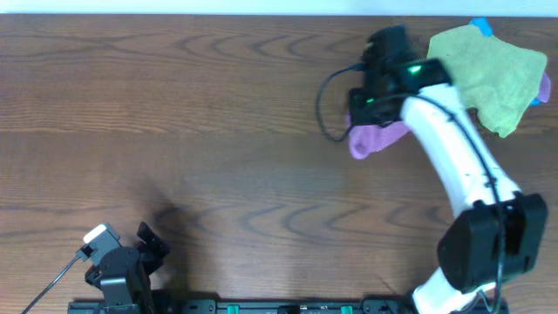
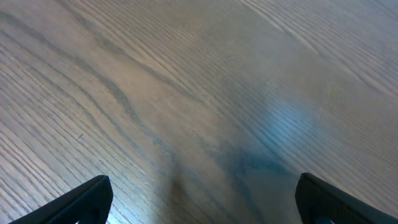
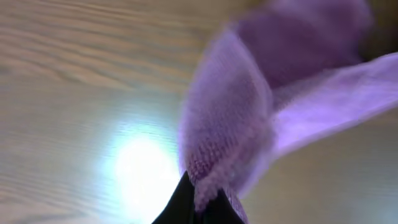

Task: Fold the cloth
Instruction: 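Lift the purple cloth with the right gripper and drag it toward table center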

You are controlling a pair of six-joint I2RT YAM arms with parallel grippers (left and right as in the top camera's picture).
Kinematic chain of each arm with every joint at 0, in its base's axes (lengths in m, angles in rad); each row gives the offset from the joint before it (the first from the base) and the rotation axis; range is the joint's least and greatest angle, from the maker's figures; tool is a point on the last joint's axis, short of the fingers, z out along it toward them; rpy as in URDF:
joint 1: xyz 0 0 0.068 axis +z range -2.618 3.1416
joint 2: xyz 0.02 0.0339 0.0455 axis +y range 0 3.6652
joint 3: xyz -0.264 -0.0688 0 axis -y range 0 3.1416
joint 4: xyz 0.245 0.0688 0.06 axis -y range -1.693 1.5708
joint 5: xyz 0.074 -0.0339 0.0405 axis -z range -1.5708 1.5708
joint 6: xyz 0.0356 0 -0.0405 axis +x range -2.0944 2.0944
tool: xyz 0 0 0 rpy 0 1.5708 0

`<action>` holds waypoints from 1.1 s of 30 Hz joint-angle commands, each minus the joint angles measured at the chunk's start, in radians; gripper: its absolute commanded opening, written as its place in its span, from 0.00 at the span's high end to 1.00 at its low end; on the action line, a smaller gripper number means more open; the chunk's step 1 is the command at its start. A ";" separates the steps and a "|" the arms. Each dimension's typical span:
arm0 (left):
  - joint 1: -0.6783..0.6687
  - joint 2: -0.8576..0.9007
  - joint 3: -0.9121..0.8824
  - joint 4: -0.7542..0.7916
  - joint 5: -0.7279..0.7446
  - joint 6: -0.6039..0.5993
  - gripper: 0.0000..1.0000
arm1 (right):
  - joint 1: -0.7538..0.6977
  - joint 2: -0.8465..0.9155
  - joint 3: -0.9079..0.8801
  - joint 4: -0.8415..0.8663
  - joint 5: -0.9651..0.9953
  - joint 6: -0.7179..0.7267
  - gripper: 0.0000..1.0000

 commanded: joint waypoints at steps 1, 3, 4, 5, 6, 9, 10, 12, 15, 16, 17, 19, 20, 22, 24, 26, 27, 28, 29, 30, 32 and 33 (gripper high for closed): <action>0.003 0.000 -0.037 -0.019 -0.018 0.006 0.05 | 0.098 -0.006 -0.051 0.070 -0.013 0.024 0.98; 0.003 0.000 -0.037 -0.019 -0.018 0.007 0.05 | 0.151 0.006 -0.067 0.119 -0.002 0.034 0.98; 0.003 0.000 -0.037 -0.019 -0.018 0.007 0.05 | 0.182 0.022 -0.069 0.141 -0.002 0.049 0.99; 0.003 0.000 -0.037 -0.019 -0.018 0.007 0.05 | 0.203 0.036 -0.069 0.154 -0.002 0.060 0.98; 0.003 0.000 -0.037 -0.019 -0.018 0.007 0.05 | 0.218 0.050 -0.069 0.163 -0.002 0.069 0.98; 0.003 0.000 -0.037 -0.019 -0.018 0.007 0.05 | 0.265 0.109 -0.069 0.193 -0.003 0.099 0.98; 0.003 0.000 -0.037 -0.019 -0.018 0.007 0.05 | 0.283 0.134 -0.069 0.205 -0.003 0.110 0.99; 0.003 0.000 -0.037 -0.019 -0.018 0.007 0.05 | 0.314 0.176 -0.069 0.237 -0.007 0.124 0.99; 0.003 0.000 -0.037 -0.019 -0.018 0.007 0.05 | 0.354 0.219 -0.069 0.294 -0.033 0.146 0.98; 0.003 0.000 -0.037 -0.019 -0.018 0.006 0.05 | 0.370 0.230 -0.069 0.317 -0.044 0.156 0.98; 0.003 0.000 -0.037 -0.019 -0.018 0.007 0.05 | 0.386 0.239 -0.069 0.336 -0.051 0.163 0.98; 0.003 0.000 -0.037 -0.019 -0.018 0.007 0.05 | 0.414 0.249 -0.069 0.361 -0.057 0.163 0.98; 0.003 0.000 -0.037 -0.019 -0.018 0.007 0.05 | 0.426 0.251 -0.069 0.367 -0.057 0.162 0.98; 0.003 0.000 -0.037 -0.019 -0.018 0.007 0.05 | 0.452 0.253 -0.069 0.375 -0.056 0.161 0.96; 0.003 0.000 -0.037 -0.019 -0.018 0.007 0.05 | 0.471 0.253 -0.068 0.383 -0.055 0.161 0.78; 0.003 0.000 -0.037 -0.019 -0.018 0.007 0.05 | 0.479 0.253 -0.067 0.386 -0.055 0.161 0.63; 0.003 0.000 -0.037 -0.019 -0.018 0.007 0.05 | 0.483 0.253 -0.065 0.386 -0.056 0.161 0.53; 0.003 0.000 -0.037 -0.019 -0.018 0.007 0.05 | 0.486 0.252 -0.060 0.381 -0.056 0.161 0.38; 0.003 0.000 -0.037 -0.019 -0.018 0.007 0.05 | 0.489 0.250 -0.053 0.373 -0.055 0.161 0.32; 0.003 0.000 -0.037 -0.019 -0.018 0.007 0.05 | 0.489 0.247 -0.045 0.364 -0.055 0.161 0.29; 0.003 0.000 -0.037 -0.019 -0.018 0.007 0.05 | 0.488 0.234 -0.016 0.333 -0.042 0.161 0.27; 0.003 0.000 -0.037 -0.019 -0.018 0.007 0.05 | 0.488 0.225 0.006 0.311 -0.013 0.161 0.25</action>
